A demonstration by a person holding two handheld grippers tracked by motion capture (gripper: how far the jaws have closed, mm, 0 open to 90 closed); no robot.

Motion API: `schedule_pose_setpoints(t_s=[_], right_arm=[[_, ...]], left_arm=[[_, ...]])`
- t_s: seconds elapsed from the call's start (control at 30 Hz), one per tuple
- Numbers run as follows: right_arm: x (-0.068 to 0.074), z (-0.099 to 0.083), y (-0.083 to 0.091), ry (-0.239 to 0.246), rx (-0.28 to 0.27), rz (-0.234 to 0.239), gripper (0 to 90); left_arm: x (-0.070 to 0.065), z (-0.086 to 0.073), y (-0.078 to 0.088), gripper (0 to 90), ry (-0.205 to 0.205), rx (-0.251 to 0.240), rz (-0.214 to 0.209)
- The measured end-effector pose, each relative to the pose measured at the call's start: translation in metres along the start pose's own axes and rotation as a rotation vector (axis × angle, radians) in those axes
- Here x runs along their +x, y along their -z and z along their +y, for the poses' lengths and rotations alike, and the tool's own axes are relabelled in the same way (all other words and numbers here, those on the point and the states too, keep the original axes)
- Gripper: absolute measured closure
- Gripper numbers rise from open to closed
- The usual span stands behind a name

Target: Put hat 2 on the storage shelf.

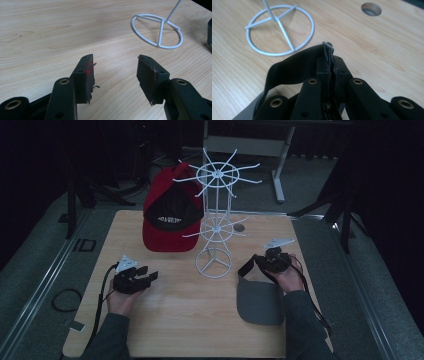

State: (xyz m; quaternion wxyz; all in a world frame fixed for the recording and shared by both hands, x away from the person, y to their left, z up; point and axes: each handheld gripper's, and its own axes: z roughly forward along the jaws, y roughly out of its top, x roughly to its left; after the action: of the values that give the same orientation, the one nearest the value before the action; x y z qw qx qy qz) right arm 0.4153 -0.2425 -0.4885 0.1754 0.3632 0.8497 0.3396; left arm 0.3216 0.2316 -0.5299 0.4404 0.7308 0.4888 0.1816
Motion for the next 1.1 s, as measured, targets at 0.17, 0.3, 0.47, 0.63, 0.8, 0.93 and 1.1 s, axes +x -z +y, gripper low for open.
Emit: schedule_pose_setpoints(t_s=[0.17,0.3,0.47,0.63,0.8,0.93,1.1], right_arm=[[-0.002,0.005,0.01,-0.02,-0.023,0.007,85.8],[-0.001,0.009,0.018,-0.019,-0.044,0.0,85.7],[0.0,0.015,0.029,-0.018,-0.078,-0.01,85.7],[0.003,0.024,0.039,-0.003,-0.11,-0.018,85.7],[0.007,0.032,0.05,0.01,-0.144,-0.025,85.7],[0.01,0.037,0.057,0.02,-0.166,-0.033,85.7],[0.012,0.041,0.067,0.026,-0.197,-0.037,85.6]], left_arm=[[0.001,-0.001,-0.001,48.4,-0.004,0.007,0.007],[0.002,-0.003,-0.003,48.2,0.003,0.014,0.01],[0.003,-0.003,-0.004,48.0,0.005,0.011,0.01],[0.003,-0.004,-0.005,47.7,0.004,0.015,0.012],[0.004,-0.004,-0.005,47.7,0.004,0.015,0.012],[0.003,-0.004,-0.006,47.7,0.002,0.016,0.012],[0.003,-0.004,-0.006,47.6,0.001,0.017,0.011]])
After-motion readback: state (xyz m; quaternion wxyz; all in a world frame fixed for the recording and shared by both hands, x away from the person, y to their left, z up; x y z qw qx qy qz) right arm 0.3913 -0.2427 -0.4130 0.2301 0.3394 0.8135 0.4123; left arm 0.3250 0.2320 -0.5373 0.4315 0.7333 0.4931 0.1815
